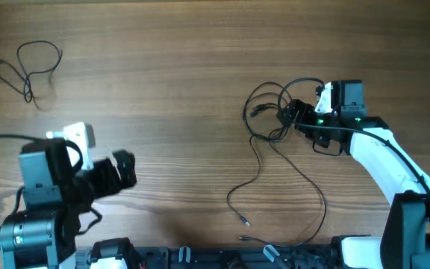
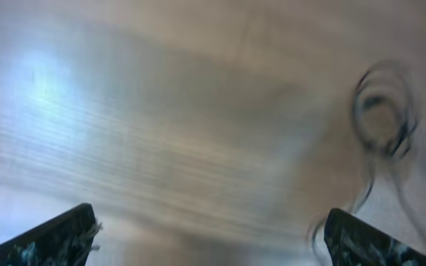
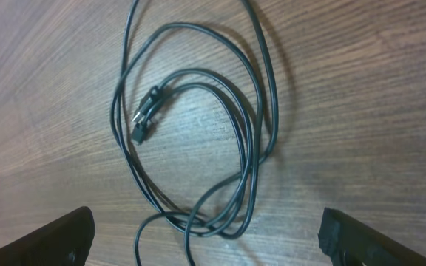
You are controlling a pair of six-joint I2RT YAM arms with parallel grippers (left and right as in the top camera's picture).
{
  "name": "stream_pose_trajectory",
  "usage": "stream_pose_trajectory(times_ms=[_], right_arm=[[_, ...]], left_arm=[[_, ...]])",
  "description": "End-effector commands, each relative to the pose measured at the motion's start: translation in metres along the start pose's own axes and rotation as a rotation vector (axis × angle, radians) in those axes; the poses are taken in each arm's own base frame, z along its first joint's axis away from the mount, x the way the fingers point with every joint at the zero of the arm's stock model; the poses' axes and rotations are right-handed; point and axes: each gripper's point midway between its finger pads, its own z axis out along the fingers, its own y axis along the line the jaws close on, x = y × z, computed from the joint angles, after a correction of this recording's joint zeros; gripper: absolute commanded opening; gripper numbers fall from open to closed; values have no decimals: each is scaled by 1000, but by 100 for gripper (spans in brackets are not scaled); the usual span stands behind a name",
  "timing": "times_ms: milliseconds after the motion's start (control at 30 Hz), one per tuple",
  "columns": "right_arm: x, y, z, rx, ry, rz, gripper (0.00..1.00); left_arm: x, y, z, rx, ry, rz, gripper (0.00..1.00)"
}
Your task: Untangle cables
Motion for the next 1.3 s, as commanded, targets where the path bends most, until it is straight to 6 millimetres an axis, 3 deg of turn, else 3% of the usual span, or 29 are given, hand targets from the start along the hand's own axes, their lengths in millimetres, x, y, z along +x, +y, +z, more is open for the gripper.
stream_pose_trajectory(times_ms=[0,67,667,733,900,1033,1133,1267], right_arm=[[1,-2,2,12,1,8,100],[1,-2,2,12,1,8,99],[-2,-5,2,27,-16,2,100],[-3,-4,2,25,-19,70,100],[15,-12,1,59,49,155,100],[22,-7,1,22,89,5,100],[29,-5,5,14,115,-206,97],[60,4,22,17,216,-322,96]], left_arm=[[-5,2,-1,-9,-27,13,100],[-15,0,-1,-1,-66,20,100],[-14,0,-2,-2,-65,20,100],[-14,0,-2,-2,-65,20,100],[-14,0,-2,-2,-66,20,100],[-14,0,-2,-2,-65,20,100],[-14,0,-2,-2,-65,20,100],[-14,0,-2,-2,-64,20,100]])
